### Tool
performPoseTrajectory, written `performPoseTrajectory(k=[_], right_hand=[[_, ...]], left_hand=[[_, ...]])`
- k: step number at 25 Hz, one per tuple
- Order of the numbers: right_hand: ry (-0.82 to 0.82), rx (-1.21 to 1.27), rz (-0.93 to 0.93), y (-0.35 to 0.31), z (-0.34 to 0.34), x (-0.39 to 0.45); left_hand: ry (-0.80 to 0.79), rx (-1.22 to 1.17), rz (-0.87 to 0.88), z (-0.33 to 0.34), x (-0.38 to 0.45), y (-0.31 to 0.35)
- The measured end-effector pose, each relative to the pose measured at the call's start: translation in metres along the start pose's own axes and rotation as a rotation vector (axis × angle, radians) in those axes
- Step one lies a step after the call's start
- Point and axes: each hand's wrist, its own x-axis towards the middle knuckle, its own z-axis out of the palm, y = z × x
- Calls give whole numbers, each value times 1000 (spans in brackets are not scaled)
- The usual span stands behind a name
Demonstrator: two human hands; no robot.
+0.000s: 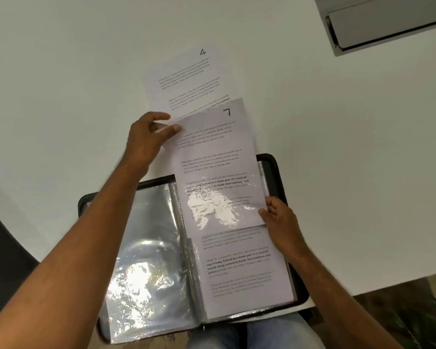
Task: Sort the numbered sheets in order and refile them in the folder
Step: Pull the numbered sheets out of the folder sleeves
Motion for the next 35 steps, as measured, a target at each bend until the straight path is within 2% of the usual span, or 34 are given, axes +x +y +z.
performPoseTrajectory(k=[2, 5, 7, 9, 11, 20, 28, 35], right_hand=[[-2, -5, 5, 0, 0, 0], [-4, -19, 1, 0, 0, 0], [-8, -8, -1, -1, 0, -1], [-1, 11, 4, -2, 0, -2], [5, 37, 19, -4, 1, -3], [18, 151, 45, -8, 0, -2], [6, 153, 74, -12, 1, -1], [23, 143, 73, -15, 3, -3]], left_hand=[[5, -185, -90, 1, -14, -14], [-75, -198, -170, 7, -33, -39], [-126, -49, -184, 7, -40, -59], [-141, 209, -166, 7, -41, -74], [-133, 276, -139, 8, -42, -75], [108, -190, -140, -2, 27, -30], [171, -175, -165, 6, 82, -15], [194, -267, -102, 6, 69, -25]])
